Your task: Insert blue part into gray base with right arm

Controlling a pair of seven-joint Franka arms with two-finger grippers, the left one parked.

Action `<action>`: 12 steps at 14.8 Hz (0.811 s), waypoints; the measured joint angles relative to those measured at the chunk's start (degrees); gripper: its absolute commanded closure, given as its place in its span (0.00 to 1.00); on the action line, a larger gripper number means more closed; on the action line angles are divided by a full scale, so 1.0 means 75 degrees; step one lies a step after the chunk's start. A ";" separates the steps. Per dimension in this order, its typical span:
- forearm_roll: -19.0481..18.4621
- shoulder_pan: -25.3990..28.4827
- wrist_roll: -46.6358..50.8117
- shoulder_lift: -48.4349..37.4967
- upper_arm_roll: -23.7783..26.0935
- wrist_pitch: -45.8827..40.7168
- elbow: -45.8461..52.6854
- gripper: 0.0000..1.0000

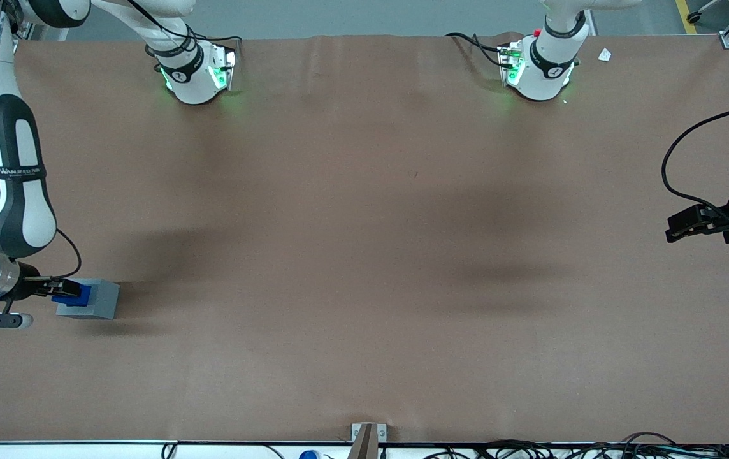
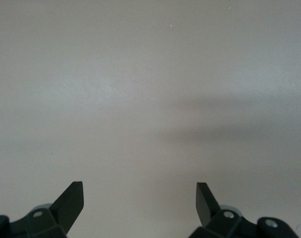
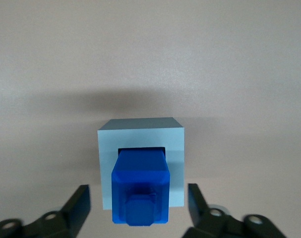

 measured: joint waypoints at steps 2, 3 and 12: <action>0.0000 0.0015 0.0003 0.0000 0.0022 0.0000 0.0045 0.00; 0.0000 0.0029 0.0003 -0.0002 0.0034 -0.0020 0.0089 0.00; 0.0015 0.0652 0.1351 -0.0823 0.0099 -0.2163 0.0751 0.00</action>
